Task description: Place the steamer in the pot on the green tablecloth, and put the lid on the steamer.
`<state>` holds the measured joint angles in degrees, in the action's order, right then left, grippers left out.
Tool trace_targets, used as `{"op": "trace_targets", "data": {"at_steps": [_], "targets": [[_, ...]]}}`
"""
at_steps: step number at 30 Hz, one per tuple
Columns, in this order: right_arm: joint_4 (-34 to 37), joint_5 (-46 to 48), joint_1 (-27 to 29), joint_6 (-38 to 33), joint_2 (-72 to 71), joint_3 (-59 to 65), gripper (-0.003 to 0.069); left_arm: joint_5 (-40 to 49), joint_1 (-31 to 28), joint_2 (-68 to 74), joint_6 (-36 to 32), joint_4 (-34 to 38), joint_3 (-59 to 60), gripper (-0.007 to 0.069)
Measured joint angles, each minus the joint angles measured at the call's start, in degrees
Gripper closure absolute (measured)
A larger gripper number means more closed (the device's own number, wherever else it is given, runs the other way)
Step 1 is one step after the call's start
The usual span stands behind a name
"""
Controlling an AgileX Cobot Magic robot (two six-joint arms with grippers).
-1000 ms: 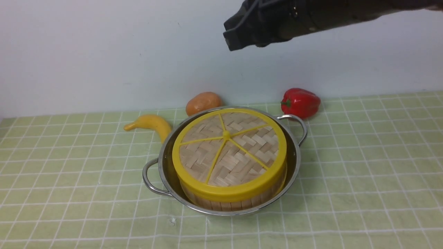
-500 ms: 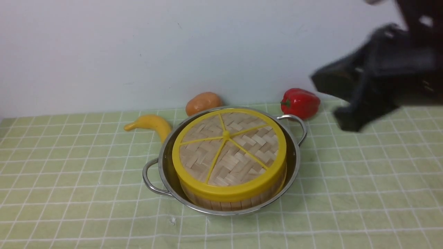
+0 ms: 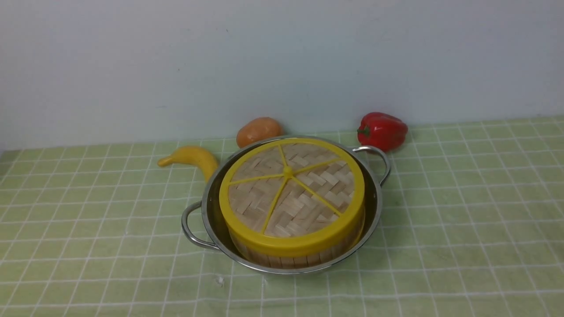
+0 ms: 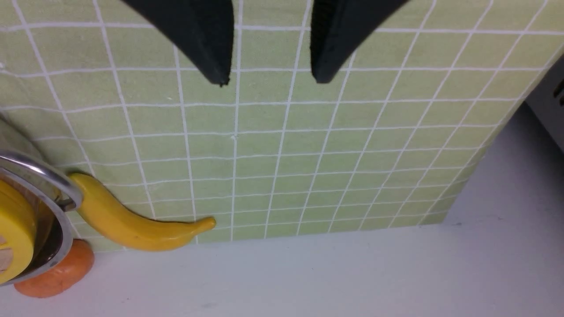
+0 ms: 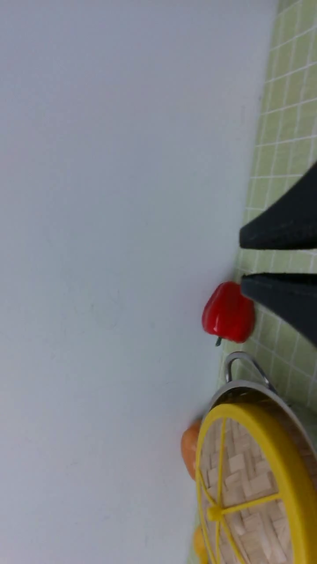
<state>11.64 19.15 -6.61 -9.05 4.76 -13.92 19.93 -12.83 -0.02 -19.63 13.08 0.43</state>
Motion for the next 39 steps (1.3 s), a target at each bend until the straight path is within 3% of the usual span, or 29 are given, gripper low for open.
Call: {"op": "trace_targets", "data": {"at_steps": [9, 39], "targets": [[0.0, -0.42, 2.32, 3.08, -4.5, 14.23, 0.0506, 0.0, 0.0, 0.0, 0.0, 0.0, 0.0, 0.0382], [0.16, 0.73, 2.75, 4.11, -4.5, 14.33, 0.0419, -0.01, 0.0, 0.0, 0.0, 0.0, 0.0, 0.0382]]}}
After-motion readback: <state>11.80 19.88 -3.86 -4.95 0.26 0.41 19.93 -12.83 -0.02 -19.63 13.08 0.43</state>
